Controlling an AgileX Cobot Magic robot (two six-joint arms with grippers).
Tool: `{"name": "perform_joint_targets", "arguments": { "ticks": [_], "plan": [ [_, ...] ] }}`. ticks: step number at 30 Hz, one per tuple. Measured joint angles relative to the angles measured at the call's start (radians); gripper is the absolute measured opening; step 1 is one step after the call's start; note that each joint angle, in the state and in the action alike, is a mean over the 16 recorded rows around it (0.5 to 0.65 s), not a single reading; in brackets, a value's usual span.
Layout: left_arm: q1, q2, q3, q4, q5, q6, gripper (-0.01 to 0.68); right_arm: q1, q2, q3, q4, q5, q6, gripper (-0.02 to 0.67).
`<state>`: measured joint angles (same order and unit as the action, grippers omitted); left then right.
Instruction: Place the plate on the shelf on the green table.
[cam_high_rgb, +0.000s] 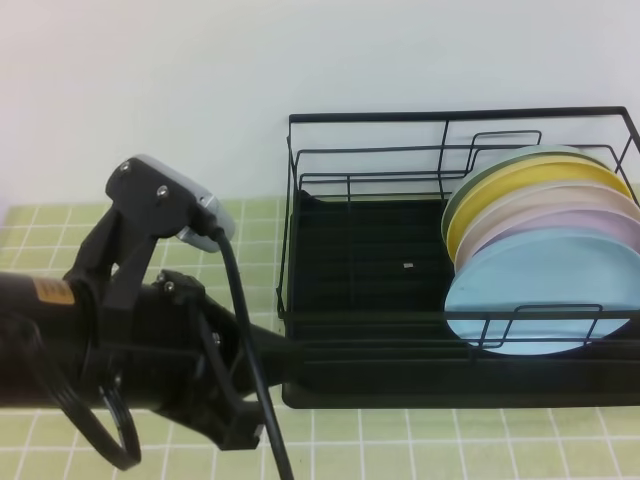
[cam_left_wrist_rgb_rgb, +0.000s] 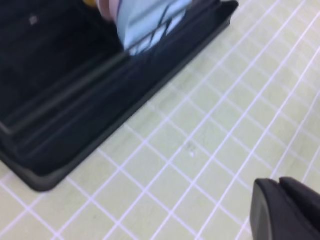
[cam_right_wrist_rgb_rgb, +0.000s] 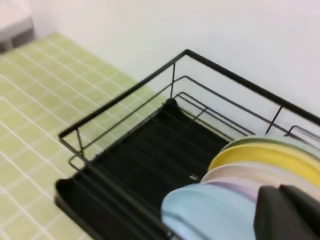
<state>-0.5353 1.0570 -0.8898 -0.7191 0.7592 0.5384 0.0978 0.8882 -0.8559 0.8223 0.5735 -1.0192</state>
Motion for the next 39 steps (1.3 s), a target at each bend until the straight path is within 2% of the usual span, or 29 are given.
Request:
{"name": "perform_joint_targets", "arguments": {
  "ticks": [6, 13, 23, 29, 39],
  "plan": [
    [0.000, -0.058, 0.092, -0.034, -0.081, 0.009, 0.000, 0.000, -0.192, 0.143, 0.128, -0.050, 0.036, -0.003],
    [0.000, -0.215, 0.253, -0.099, -0.253, 0.029, 0.000, 0.000, -0.466, 0.332, 0.234, -0.106, 0.036, -0.003],
    [0.000, -0.439, 0.423, -0.150, -0.464, 0.047, 0.000, 0.000, -0.757, 0.576, 0.247, -0.123, 0.030, -0.003],
    [0.000, -0.481, 0.454, -0.153, -0.487, 0.046, 0.000, 0.000, -0.811, 0.687, 0.253, -0.121, 0.033, -0.003],
    [0.001, -0.485, 0.457, -0.152, -0.441, 0.046, 0.000, 0.000, -0.815, 0.817, 0.261, -0.110, 0.032, -0.004]
  ]
}}
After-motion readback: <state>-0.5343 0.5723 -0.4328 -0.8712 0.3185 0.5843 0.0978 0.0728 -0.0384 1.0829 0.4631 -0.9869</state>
